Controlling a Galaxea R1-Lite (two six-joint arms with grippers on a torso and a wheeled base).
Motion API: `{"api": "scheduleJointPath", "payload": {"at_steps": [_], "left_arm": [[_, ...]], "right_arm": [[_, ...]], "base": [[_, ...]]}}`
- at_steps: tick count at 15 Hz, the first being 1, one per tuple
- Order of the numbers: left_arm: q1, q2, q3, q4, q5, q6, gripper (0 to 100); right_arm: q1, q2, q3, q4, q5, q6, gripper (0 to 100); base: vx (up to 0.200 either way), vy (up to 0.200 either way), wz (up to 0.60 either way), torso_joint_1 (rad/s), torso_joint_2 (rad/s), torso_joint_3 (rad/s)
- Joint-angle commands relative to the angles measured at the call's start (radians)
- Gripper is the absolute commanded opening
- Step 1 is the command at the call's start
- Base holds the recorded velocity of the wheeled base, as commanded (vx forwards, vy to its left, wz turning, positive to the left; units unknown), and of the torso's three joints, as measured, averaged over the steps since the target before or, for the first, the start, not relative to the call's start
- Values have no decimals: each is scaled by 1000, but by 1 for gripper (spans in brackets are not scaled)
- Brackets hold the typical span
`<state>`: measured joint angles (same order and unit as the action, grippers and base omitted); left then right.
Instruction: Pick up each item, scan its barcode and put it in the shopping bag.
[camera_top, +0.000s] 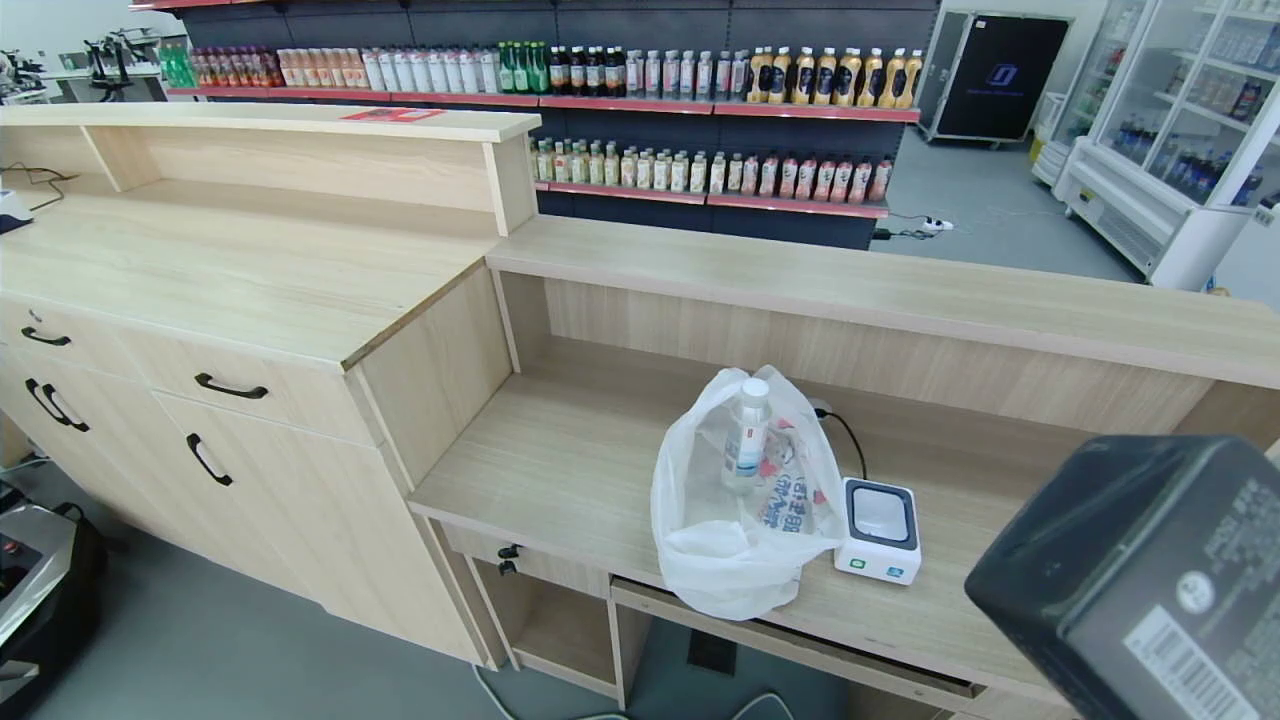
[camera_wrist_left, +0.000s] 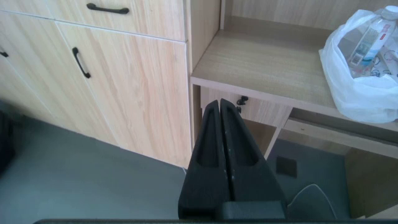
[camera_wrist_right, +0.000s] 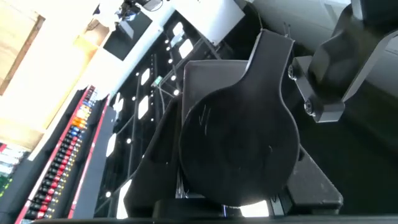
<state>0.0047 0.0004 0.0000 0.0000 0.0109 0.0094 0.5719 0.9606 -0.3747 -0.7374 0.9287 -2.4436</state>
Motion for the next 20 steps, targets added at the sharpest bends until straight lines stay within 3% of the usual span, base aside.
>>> {"api": "scheduleJointPath", "payload": {"at_steps": [1,13,15,17,19,20], "left_arm": [[0,0,0,0,0,0,0],[0,0,0,0,0,0,0],[0,0,0,0,1,0,0],[0,0,0,0,1,0,0],[0,0,0,0,1,0,0],[0,0,0,0,0,0,0]], "right_arm": [[0,1,0,0,1,0,0],[-1,9,3,0,22,-9,0],[-40,9,-6,1,21,11,0],[-165,33,-49,95,-48,209,0],[-256,47,-52,196,-195,523,0],[-334,52,-76,161,-200,652,0]], "base": [[0,0,0,0,0,0],[0,0,0,0,0,0],[0,0,0,0,0,0],[0,0,0,0,0,0],[0,0,0,0,0,0],[0,0,0,0,0,0]]}}
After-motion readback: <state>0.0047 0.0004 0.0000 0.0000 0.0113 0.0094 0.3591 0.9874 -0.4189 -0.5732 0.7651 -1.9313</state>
